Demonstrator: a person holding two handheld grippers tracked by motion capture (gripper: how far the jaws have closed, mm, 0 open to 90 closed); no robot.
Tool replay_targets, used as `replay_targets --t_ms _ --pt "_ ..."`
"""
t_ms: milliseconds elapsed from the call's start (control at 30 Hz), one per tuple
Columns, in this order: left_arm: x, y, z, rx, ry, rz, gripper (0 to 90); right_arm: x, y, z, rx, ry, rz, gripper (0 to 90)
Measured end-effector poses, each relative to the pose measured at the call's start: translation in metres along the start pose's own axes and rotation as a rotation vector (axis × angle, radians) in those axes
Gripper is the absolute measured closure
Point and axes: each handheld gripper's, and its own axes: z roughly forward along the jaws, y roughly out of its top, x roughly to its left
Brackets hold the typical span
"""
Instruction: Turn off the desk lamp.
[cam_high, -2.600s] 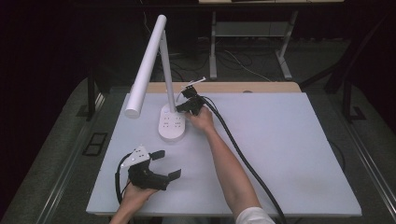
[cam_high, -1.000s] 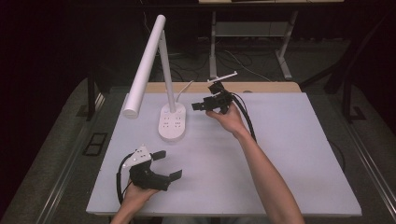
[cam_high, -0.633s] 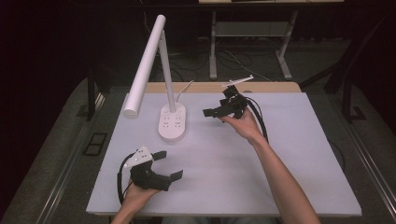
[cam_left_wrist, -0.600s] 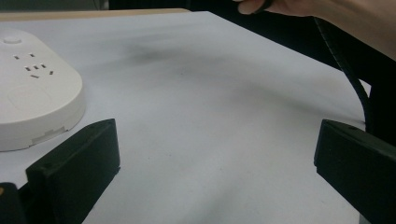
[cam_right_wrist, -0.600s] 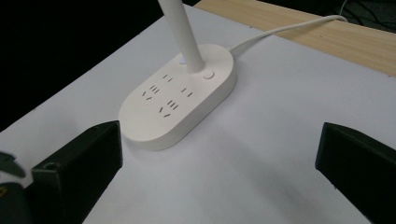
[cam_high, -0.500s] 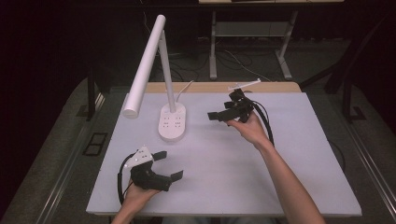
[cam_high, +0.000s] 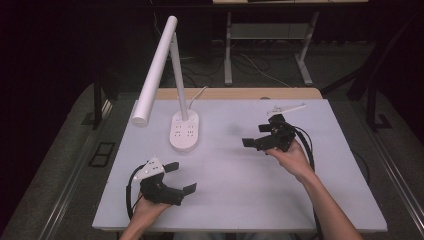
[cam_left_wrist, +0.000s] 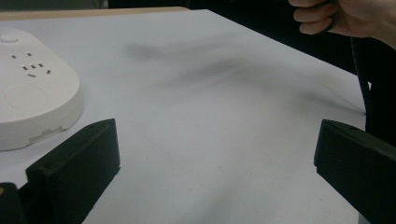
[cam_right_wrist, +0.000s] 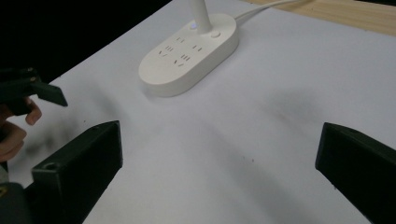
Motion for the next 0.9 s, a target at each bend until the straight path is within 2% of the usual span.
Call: replay_targets --t_ms 467,500,667,700,900 --pt "-0.001 0.000 0.000 0.003 0.001 0.004 0.0 0.006 -0.042 -0.043 -0.038 -0.011 0.026 0.6" --pt "-0.001 0.000 0.000 0.005 0.001 0.006 0.0 0.007 -0.049 -0.051 -0.048 -0.014 0.027 0.6" --pt "-0.001 0.000 -0.001 0.003 0.004 0.009 0.0 0.009 -0.062 -0.062 -0.063 -0.024 0.032 0.6" --pt "-0.001 0.000 -0.001 0.003 0.005 0.007 0.0 0.010 -0.071 -0.068 -0.069 -0.034 0.033 0.6" --pt "-0.001 0.000 0.000 0.007 0.008 0.005 0.0 0.013 -0.091 -0.080 -0.081 -0.049 0.040 0.6"
